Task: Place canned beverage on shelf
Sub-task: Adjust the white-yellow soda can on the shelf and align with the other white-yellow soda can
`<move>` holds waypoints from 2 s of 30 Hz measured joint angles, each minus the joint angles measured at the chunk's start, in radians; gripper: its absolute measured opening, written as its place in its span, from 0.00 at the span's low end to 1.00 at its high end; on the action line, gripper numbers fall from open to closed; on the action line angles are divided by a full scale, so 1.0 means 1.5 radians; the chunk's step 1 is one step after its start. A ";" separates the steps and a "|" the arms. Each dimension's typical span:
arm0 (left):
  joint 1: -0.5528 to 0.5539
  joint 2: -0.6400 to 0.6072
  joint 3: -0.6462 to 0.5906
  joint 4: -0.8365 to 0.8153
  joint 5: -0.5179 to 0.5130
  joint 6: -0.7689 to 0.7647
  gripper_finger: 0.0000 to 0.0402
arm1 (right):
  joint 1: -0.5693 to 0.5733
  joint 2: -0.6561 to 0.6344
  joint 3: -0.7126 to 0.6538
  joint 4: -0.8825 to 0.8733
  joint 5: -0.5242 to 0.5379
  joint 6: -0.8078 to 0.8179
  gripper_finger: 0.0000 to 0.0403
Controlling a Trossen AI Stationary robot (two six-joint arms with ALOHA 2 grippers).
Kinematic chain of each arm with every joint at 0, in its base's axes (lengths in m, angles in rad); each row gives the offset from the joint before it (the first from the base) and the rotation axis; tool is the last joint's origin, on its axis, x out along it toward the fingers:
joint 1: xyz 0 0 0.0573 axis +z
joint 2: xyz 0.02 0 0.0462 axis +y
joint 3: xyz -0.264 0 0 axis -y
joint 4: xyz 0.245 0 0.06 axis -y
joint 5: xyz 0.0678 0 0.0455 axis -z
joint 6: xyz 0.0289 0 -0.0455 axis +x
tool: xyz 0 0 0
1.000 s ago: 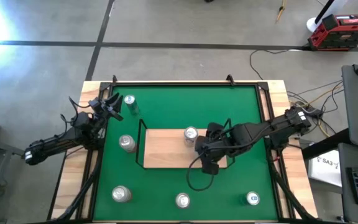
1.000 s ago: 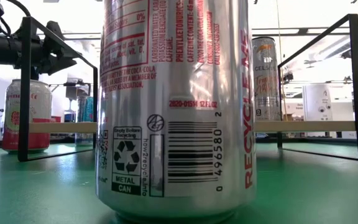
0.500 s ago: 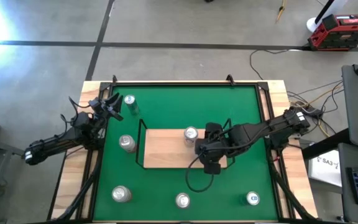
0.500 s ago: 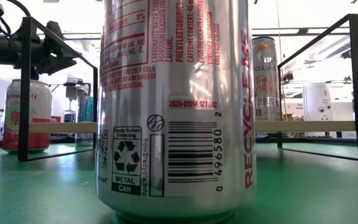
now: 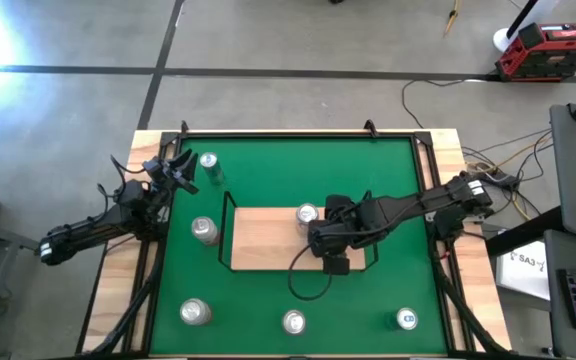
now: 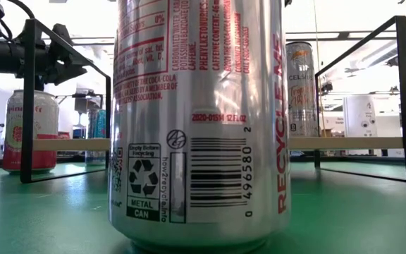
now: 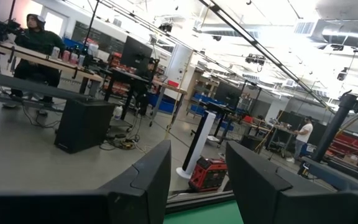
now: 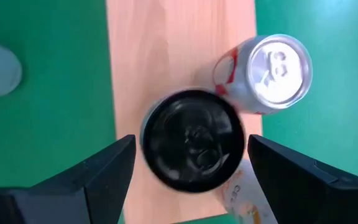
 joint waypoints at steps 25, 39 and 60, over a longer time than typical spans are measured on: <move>0.000 0.000 0.000 0.000 0.000 0.000 0.34 | -0.010 0.014 0.001 0.002 -0.058 0.040 0.66; 0.000 0.000 0.000 0.000 0.000 0.000 0.34 | -0.003 0.014 0.037 -0.061 -0.080 0.404 0.65; 0.000 0.000 0.000 0.000 0.000 0.000 0.34 | 0.029 0.013 0.056 -0.172 -0.052 0.477 0.61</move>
